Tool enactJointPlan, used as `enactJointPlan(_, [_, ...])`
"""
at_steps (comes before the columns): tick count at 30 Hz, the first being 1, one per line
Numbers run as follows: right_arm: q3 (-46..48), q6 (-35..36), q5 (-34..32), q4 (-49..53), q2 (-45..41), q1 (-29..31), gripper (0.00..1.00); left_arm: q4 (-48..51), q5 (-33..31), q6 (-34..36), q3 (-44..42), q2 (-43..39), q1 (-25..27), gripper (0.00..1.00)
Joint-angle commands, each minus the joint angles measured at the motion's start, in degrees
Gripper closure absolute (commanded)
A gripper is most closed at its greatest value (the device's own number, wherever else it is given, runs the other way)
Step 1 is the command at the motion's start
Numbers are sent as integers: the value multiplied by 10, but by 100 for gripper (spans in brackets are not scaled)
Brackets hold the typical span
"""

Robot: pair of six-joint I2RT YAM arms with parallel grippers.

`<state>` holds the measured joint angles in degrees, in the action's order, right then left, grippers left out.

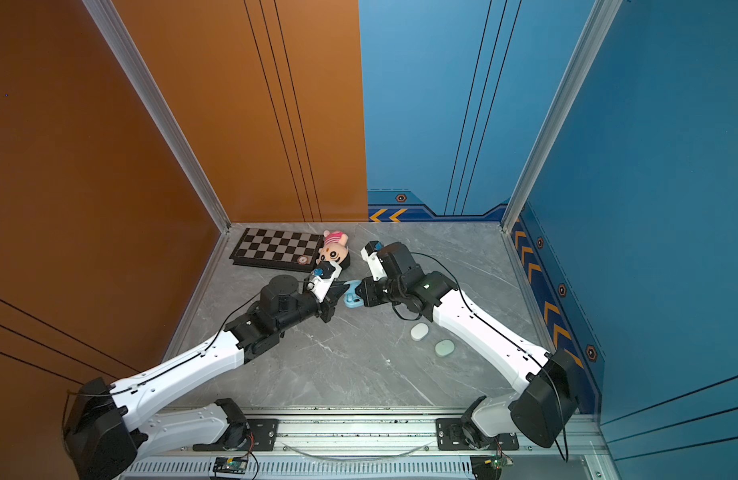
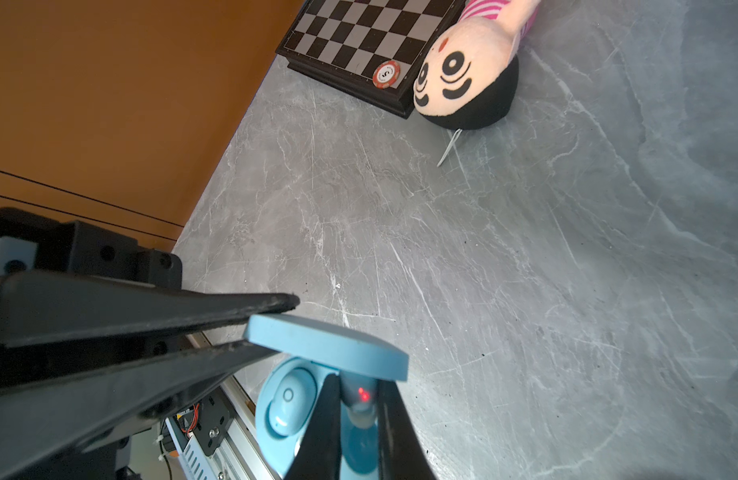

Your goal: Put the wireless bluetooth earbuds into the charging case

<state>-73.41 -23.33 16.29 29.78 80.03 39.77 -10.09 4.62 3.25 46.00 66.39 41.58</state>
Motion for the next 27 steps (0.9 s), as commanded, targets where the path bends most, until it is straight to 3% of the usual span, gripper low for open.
enactJointPlan(1, [5, 18, -7, -3, -19, -1, 92, -16, 3, 2, 18, -10, 3, 100])
enactJointPlan(27, [27, 37, -10, 5, -37, 0, 91, -16, 6, -3, 20, -12, -4, 100])
